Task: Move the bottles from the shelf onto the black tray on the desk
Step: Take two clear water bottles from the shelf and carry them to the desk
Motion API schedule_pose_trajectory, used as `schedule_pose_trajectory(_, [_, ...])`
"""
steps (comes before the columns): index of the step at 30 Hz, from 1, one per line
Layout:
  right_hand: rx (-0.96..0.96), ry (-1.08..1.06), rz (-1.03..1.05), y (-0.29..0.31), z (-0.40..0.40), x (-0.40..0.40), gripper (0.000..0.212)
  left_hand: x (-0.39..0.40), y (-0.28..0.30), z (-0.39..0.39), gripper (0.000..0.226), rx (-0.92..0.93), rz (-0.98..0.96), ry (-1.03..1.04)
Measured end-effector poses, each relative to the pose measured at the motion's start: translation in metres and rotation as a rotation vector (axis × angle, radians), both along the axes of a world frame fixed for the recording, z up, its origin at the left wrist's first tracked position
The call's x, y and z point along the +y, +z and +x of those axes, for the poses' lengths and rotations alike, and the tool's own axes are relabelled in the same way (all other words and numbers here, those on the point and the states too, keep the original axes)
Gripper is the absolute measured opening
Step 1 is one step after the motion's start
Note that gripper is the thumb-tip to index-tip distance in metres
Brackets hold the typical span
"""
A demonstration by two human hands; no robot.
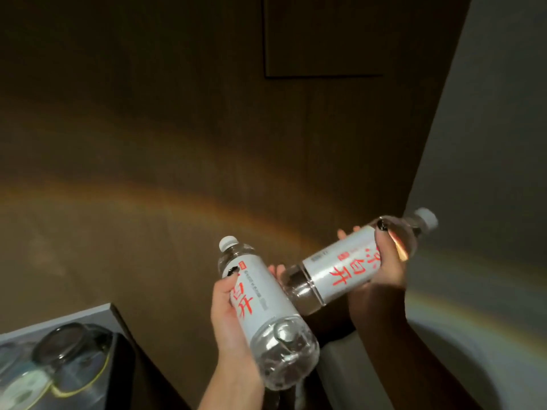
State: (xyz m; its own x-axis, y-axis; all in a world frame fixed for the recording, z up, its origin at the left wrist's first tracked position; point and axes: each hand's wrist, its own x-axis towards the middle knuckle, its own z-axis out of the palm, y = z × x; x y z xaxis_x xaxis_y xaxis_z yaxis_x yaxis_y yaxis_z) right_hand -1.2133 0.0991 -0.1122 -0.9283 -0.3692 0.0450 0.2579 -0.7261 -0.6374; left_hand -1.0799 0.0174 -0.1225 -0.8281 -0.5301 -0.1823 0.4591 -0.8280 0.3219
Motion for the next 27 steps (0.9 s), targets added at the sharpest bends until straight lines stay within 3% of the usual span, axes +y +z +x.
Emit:
schedule_pose_trajectory(5, [-0.336, 0.12, 0.032, -0.012, 0.006, 0.026, 0.05, 0.024, 0.003, 0.01, 0.047, -0.043, -0.001, -0.111])
schedule_pose_trajectory(8, [-0.393, 0.176, 0.112, -0.012, 0.012, 0.041, 0.042, 0.039, 0.004, 0.014, 0.044, -0.076, 0.027, -0.099])
schedule_pose_trajectory(13, [-0.32, 0.358, 0.285, -0.018, 0.014, 0.066, 0.043, 0.048, -0.004, 0.03, 0.054, -0.171, -0.006, -0.076])
schedule_pose_trajectory(19, [-0.217, 0.726, 0.343, -0.021, 0.021, 0.109, 0.042, 0.087, -0.003, 0.057, 0.037, -0.266, -0.073, 0.022])
schedule_pose_trajectory(27, [0.058, 0.848, 0.727, -0.05, 0.056, 0.174, 0.07, 0.181, -0.02, 0.105, 0.027, -0.341, -0.012, 0.16])
